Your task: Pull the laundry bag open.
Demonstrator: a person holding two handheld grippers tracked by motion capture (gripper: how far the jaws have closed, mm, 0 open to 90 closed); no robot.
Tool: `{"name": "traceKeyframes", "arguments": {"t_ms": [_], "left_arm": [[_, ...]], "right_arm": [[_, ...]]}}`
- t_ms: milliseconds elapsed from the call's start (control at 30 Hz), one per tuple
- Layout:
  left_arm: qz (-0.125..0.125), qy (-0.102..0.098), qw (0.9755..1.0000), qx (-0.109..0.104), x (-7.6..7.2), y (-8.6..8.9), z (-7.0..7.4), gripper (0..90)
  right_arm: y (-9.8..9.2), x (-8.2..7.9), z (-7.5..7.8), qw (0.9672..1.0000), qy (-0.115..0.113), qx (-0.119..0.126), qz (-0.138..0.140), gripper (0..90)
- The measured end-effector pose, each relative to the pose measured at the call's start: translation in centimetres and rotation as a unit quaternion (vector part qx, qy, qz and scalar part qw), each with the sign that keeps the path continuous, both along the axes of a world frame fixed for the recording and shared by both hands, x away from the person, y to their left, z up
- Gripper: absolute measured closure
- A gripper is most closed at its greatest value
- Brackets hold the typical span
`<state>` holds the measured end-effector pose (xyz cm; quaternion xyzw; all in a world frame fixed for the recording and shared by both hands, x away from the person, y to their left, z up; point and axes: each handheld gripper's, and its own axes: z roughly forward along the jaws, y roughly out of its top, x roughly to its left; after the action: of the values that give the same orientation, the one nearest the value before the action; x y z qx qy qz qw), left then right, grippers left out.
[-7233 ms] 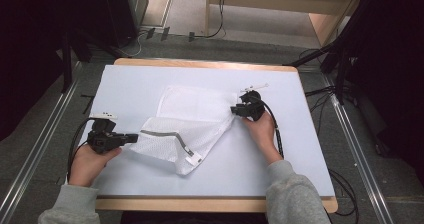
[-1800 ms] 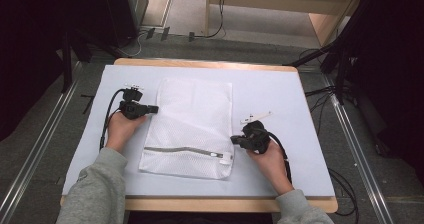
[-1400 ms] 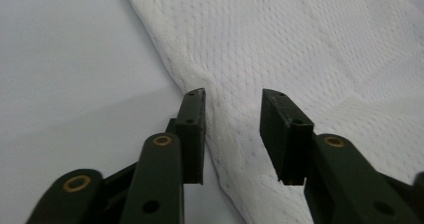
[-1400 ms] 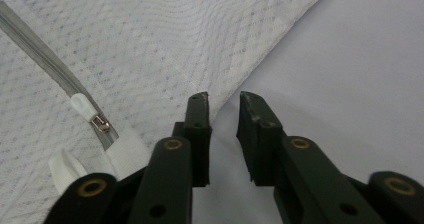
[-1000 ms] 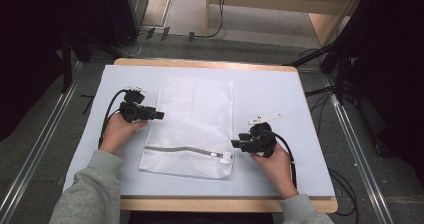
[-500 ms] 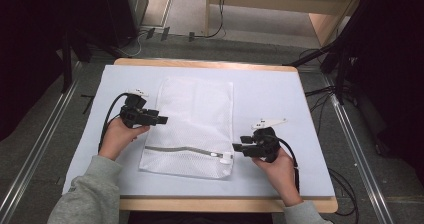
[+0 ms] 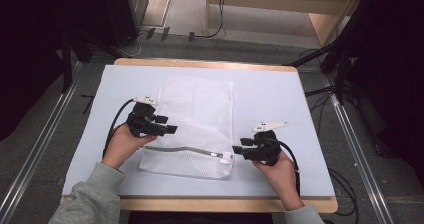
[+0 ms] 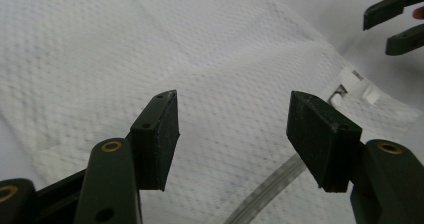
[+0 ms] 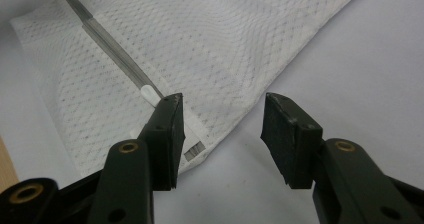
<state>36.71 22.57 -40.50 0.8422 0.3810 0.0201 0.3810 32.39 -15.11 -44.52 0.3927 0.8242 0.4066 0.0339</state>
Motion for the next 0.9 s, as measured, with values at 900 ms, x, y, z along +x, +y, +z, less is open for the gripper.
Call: {"name": "traceKeyframes", "arguments": {"t_ms": [900], "left_arm": [[-0.060, -0.004, 0.9982, -0.009, -2.6, -5.9, -0.9, 43.0]], "right_arm": [[2.4, -0.5, -0.9, 0.9993, 0.012, -0.022, 0.027, 77.8]]}}
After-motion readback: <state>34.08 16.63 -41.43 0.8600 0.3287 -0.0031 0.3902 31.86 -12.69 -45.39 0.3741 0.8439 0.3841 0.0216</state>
